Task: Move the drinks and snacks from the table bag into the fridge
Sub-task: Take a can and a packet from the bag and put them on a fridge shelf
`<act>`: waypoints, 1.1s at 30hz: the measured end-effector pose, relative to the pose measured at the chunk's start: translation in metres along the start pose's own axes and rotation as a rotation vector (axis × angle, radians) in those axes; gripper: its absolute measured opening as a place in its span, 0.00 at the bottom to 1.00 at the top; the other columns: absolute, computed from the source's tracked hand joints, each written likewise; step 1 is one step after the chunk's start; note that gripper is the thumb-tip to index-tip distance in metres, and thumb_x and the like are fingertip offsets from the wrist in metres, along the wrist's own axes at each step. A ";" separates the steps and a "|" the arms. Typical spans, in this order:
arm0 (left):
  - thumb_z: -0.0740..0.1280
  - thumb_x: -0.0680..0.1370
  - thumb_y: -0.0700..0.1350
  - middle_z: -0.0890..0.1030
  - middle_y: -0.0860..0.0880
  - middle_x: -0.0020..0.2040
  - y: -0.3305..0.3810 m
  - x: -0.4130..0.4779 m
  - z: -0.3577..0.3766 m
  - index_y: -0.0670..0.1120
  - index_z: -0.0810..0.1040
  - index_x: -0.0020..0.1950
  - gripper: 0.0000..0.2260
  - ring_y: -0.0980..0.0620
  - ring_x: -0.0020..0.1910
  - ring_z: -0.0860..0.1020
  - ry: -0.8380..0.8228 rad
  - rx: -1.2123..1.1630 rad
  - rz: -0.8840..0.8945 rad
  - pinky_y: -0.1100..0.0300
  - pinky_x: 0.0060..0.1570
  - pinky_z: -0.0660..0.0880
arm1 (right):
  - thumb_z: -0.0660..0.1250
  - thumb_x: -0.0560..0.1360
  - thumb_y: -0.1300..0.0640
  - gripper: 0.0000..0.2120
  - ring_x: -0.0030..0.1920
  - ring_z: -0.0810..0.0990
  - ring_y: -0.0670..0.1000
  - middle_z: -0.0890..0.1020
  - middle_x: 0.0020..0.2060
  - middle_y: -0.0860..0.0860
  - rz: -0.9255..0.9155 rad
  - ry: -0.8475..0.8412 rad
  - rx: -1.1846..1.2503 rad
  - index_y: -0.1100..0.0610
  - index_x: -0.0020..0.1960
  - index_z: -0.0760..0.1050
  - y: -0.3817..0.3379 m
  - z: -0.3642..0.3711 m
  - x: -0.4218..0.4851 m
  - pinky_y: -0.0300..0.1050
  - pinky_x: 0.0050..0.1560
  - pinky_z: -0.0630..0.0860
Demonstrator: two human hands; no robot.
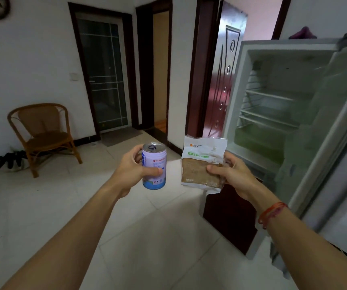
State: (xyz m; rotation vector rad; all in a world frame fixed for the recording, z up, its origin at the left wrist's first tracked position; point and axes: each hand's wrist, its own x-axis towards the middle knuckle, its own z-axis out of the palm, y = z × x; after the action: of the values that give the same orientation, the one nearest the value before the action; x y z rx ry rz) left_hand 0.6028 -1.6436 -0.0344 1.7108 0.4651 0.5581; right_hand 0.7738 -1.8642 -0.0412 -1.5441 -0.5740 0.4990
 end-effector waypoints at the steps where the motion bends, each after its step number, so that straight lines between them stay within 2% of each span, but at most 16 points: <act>1: 0.78 0.67 0.34 0.81 0.51 0.53 -0.003 0.023 -0.002 0.50 0.73 0.64 0.29 0.50 0.50 0.82 -0.018 0.007 0.001 0.54 0.49 0.80 | 0.75 0.72 0.68 0.21 0.51 0.86 0.49 0.86 0.53 0.49 -0.001 0.021 0.010 0.53 0.62 0.79 0.000 0.002 0.019 0.41 0.42 0.82; 5: 0.78 0.67 0.36 0.81 0.50 0.56 -0.014 0.111 -0.009 0.50 0.73 0.63 0.28 0.47 0.53 0.81 -0.097 0.048 0.005 0.52 0.52 0.79 | 0.74 0.72 0.71 0.21 0.49 0.87 0.48 0.87 0.50 0.48 -0.009 0.081 0.023 0.52 0.60 0.79 -0.003 0.004 0.091 0.41 0.42 0.82; 10: 0.77 0.68 0.35 0.82 0.46 0.57 -0.020 0.207 -0.004 0.44 0.74 0.65 0.27 0.45 0.55 0.81 -0.166 0.043 0.065 0.48 0.57 0.79 | 0.74 0.71 0.71 0.20 0.49 0.87 0.48 0.88 0.48 0.48 0.000 0.139 0.012 0.51 0.57 0.80 -0.005 -0.007 0.160 0.41 0.41 0.82; 14: 0.77 0.69 0.36 0.82 0.48 0.55 -0.025 0.268 0.018 0.45 0.75 0.63 0.24 0.45 0.53 0.82 -0.201 0.031 0.137 0.51 0.55 0.80 | 0.75 0.70 0.71 0.20 0.49 0.87 0.50 0.88 0.48 0.50 -0.012 0.238 0.013 0.53 0.57 0.81 0.001 -0.026 0.205 0.45 0.43 0.82; 17: 0.78 0.68 0.35 0.83 0.51 0.53 -0.031 0.304 0.042 0.49 0.75 0.62 0.26 0.49 0.52 0.83 -0.238 -0.023 0.142 0.61 0.48 0.80 | 0.76 0.70 0.71 0.20 0.50 0.87 0.51 0.88 0.49 0.50 -0.017 0.309 0.029 0.54 0.58 0.81 0.010 -0.046 0.234 0.48 0.47 0.83; 20: 0.78 0.67 0.34 0.83 0.52 0.52 -0.036 0.341 0.068 0.49 0.75 0.62 0.27 0.50 0.51 0.83 -0.283 -0.041 0.166 0.63 0.45 0.80 | 0.75 0.70 0.72 0.21 0.52 0.86 0.53 0.88 0.49 0.51 -0.022 0.351 0.032 0.55 0.58 0.81 0.016 -0.072 0.263 0.49 0.48 0.83; 24: 0.73 0.72 0.31 0.84 0.58 0.45 -0.034 0.408 0.110 0.49 0.76 0.57 0.19 0.57 0.49 0.83 -0.370 -0.042 0.214 0.66 0.43 0.79 | 0.75 0.69 0.72 0.25 0.55 0.85 0.57 0.86 0.55 0.54 -0.015 0.374 0.069 0.55 0.63 0.79 0.020 -0.115 0.309 0.58 0.55 0.82; 26: 0.74 0.71 0.32 0.84 0.59 0.45 -0.028 0.442 0.134 0.52 0.76 0.55 0.20 0.58 0.49 0.82 -0.394 -0.039 0.231 0.67 0.43 0.78 | 0.75 0.69 0.72 0.25 0.54 0.85 0.57 0.86 0.55 0.55 -0.010 0.402 0.079 0.54 0.62 0.78 0.020 -0.137 0.333 0.57 0.52 0.83; 30: 0.77 0.67 0.33 0.84 0.55 0.51 -0.017 0.502 0.181 0.55 0.77 0.57 0.26 0.56 0.52 0.82 -0.442 -0.078 0.247 0.60 0.45 0.80 | 0.73 0.70 0.74 0.23 0.51 0.86 0.56 0.86 0.53 0.56 -0.027 0.477 0.121 0.57 0.60 0.77 0.015 -0.177 0.372 0.46 0.41 0.83; 33: 0.79 0.65 0.36 0.83 0.51 0.55 -0.012 0.540 0.215 0.51 0.77 0.61 0.28 0.52 0.55 0.82 -0.490 -0.102 0.261 0.54 0.50 0.81 | 0.73 0.71 0.74 0.22 0.51 0.86 0.55 0.86 0.53 0.56 -0.039 0.535 0.137 0.57 0.60 0.77 0.017 -0.203 0.392 0.46 0.42 0.83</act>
State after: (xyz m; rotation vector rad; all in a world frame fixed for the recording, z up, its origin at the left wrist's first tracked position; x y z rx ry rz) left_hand 1.1644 -1.4952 -0.0199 1.7461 -0.1352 0.3202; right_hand 1.2057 -1.7749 -0.0354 -1.4529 -0.1522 0.0799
